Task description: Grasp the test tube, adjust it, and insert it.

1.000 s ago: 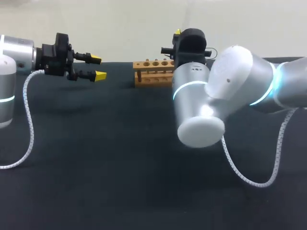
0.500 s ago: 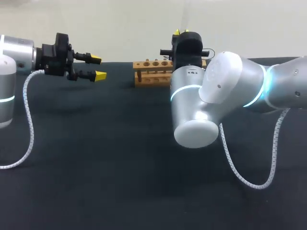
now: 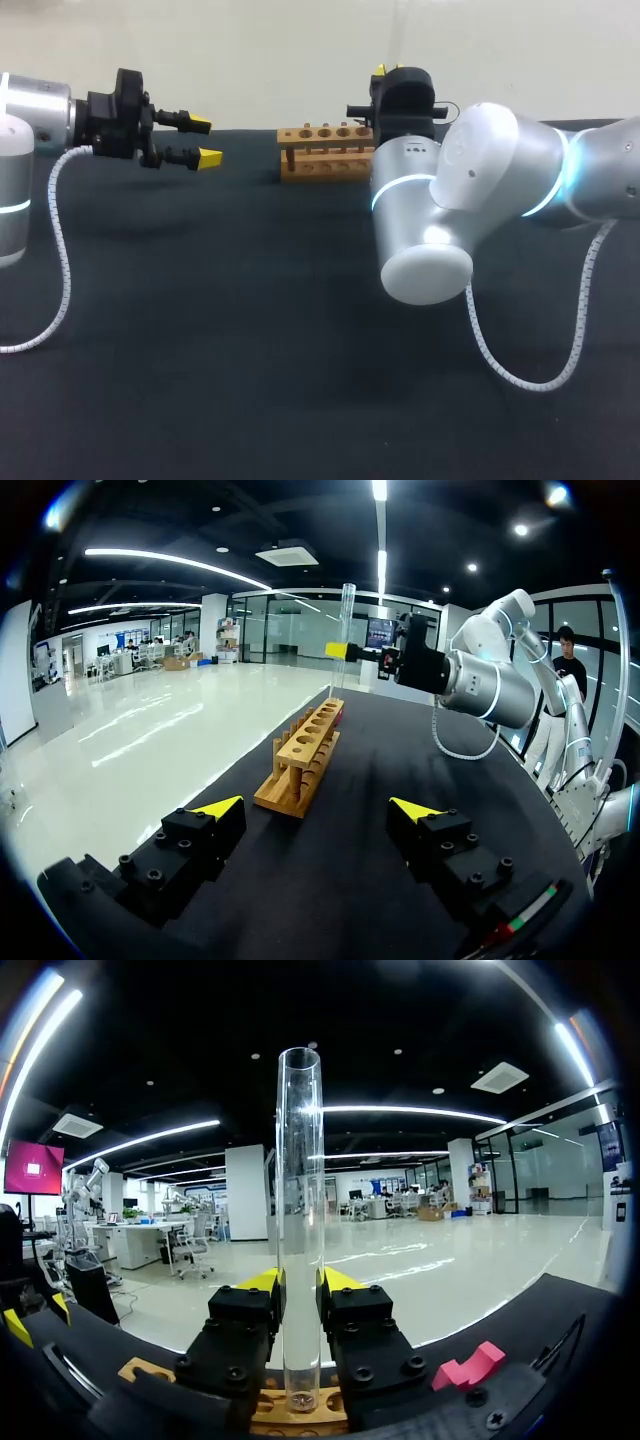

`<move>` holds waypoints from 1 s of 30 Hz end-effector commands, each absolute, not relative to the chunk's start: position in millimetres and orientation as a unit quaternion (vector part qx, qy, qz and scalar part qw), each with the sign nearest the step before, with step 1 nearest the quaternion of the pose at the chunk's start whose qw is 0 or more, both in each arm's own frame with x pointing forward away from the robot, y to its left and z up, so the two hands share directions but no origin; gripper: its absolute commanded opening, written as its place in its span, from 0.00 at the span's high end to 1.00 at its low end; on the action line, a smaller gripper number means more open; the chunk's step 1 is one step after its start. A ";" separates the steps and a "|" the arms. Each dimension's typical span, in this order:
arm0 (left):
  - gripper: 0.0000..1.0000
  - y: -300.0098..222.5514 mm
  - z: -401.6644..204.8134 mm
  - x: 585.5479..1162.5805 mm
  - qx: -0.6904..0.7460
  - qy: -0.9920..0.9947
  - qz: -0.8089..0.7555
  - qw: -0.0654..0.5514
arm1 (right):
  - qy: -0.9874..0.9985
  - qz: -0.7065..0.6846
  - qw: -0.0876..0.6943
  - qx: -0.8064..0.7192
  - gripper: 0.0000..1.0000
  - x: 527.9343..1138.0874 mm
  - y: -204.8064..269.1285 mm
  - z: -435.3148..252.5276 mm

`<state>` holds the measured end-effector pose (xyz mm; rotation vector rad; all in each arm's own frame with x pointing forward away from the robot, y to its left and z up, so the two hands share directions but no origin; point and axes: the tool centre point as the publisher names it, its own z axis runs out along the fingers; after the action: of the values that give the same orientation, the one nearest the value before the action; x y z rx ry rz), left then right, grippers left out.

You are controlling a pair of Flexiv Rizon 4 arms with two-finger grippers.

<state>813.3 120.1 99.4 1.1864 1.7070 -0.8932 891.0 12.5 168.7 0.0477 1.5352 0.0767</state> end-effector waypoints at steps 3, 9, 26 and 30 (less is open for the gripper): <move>0.00 120.7 98.5 812.7 0.475 0.681 -0.357 0.428 | 0.696 0.037 0.716 0.020 1.00 892.2 7.4 165.9; 0.00 120.7 98.5 812.7 0.475 0.681 -0.357 0.428 | 0.699 0.039 0.714 0.022 1.00 894.4 6.3 162.1; 0.00 120.7 98.5 812.7 0.475 0.681 -0.357 0.428 | 0.707 0.045 0.705 0.025 1.00 897.3 3.3 151.7; 0.00 120.7 98.5 812.7 0.475 0.681 -0.357 0.428 | 0.707 0.046 0.705 0.026 1.00 897.8 4.2 150.9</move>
<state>813.3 120.1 99.4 1.1864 1.7071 -0.8931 895.8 4.5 153.3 0.0627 1.5751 0.0958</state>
